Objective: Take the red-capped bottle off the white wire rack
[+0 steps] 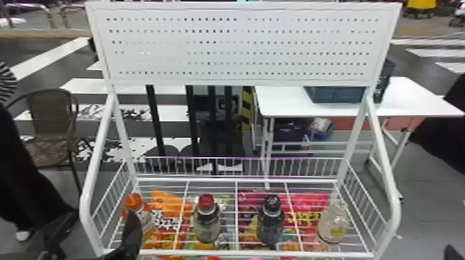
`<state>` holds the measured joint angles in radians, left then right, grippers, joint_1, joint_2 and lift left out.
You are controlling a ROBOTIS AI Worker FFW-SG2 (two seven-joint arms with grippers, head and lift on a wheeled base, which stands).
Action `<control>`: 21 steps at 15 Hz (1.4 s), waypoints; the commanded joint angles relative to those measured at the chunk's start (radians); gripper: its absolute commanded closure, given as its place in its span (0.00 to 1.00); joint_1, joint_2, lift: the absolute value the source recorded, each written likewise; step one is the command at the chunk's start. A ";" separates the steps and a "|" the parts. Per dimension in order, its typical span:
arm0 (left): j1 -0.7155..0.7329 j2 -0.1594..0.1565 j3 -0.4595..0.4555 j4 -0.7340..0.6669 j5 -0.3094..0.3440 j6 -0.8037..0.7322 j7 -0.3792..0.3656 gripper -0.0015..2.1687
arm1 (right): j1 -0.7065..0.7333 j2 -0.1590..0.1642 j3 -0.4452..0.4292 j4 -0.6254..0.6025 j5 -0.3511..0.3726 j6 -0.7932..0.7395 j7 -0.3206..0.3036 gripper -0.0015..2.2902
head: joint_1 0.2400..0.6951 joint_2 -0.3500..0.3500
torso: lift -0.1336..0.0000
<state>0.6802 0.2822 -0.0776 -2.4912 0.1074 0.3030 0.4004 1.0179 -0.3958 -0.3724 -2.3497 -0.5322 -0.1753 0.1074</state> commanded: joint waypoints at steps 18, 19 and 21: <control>-0.232 -0.020 -0.350 0.565 -0.067 -0.414 0.152 0.04 | -0.005 -0.002 -0.003 0.010 0.001 0.000 0.002 0.07 | 0.57 0.50 | 1.00; -0.275 -0.031 -0.386 0.641 -0.066 -0.466 0.179 0.04 | -0.007 -0.002 -0.003 0.013 0.001 0.003 0.002 0.07 | 0.57 0.50 | 1.00; -0.352 -0.057 -0.436 0.762 -0.064 -0.518 0.184 0.04 | -0.005 -0.003 -0.003 0.015 0.001 0.000 0.002 0.07 | 0.57 0.50 | 1.00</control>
<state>0.3824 0.2433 -0.4763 -1.8148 0.0412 -0.1732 0.5855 1.0114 -0.3975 -0.3757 -2.3360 -0.5307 -0.1754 0.1089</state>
